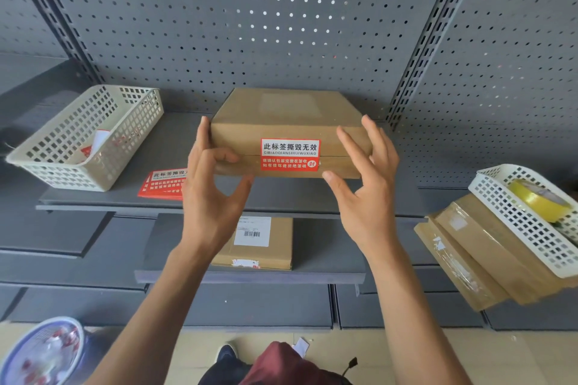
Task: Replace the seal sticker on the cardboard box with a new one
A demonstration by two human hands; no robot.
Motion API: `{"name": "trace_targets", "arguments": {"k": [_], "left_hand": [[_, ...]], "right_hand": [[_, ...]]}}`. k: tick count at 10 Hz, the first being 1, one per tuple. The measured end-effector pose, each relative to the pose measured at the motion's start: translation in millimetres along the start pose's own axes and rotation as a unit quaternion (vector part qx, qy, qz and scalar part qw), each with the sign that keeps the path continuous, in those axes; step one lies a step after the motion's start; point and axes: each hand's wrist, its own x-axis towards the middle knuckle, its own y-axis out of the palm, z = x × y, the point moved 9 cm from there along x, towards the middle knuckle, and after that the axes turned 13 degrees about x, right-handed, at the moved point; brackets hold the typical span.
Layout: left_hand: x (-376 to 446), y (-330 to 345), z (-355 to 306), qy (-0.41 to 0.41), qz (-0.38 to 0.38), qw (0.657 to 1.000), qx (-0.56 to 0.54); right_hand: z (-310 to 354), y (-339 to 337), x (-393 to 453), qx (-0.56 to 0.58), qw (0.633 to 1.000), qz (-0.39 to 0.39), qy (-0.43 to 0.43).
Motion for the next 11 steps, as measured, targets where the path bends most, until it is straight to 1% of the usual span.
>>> {"name": "trace_targets", "arguments": {"k": [1,2,4,6,8,9,10,11], "left_hand": [[-4,6,11,-0.025,-0.014,0.999,-0.028],[-7,14,17,-0.033,-0.014,0.999,-0.029],[-17,29,32,-0.082,0.016,0.996,0.007],[-18,29,35,-0.049,0.012,0.999,0.007],[-19,31,38,-0.039,0.027,0.999,0.011],[-18,28,37,-0.042,0.033,0.999,0.009],[-19,25,37,-0.025,0.037,0.999,0.000],[-6,9,38,-0.014,-0.008,1.000,0.012]], "right_hand": [[-11,8,-8,0.001,1.000,0.019,0.006],[-21,17,-16,-0.009,0.999,0.031,0.008],[-32,22,-24,-0.040,0.998,0.047,0.014],[-40,29,-29,-0.112,0.992,0.060,-0.003],[-44,30,-33,-0.128,0.990,0.061,-0.006],[-46,22,-32,-0.122,0.990,0.070,0.008],[-33,15,-26,-0.081,0.995,0.058,0.027],[4,-39,0,-0.020,1.000,-0.020,0.009]]}}
